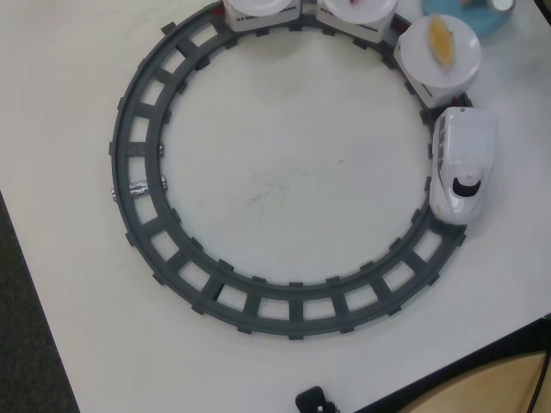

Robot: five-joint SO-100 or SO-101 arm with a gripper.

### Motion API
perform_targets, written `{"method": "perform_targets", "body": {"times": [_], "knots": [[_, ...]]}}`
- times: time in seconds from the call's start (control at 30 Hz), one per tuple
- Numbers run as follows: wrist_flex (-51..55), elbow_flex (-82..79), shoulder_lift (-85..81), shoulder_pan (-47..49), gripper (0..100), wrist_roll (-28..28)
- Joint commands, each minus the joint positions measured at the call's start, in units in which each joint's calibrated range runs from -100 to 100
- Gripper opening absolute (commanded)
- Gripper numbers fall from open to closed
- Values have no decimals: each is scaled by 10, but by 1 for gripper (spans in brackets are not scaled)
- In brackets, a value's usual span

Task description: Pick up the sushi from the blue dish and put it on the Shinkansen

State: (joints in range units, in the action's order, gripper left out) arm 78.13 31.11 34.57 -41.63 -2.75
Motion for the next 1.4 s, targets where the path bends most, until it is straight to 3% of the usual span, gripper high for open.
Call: {"method": "perform_targets", "body": {"times": [0.0,0.7,0.83,0.93,1.37], "knots": [[28,96,42,7,31,1],[24,121,142,9,30,3],[21,121,140,7,14,-1],[23,114,117,4,0,-2],[74,10,-171,-37,2,3]]}}
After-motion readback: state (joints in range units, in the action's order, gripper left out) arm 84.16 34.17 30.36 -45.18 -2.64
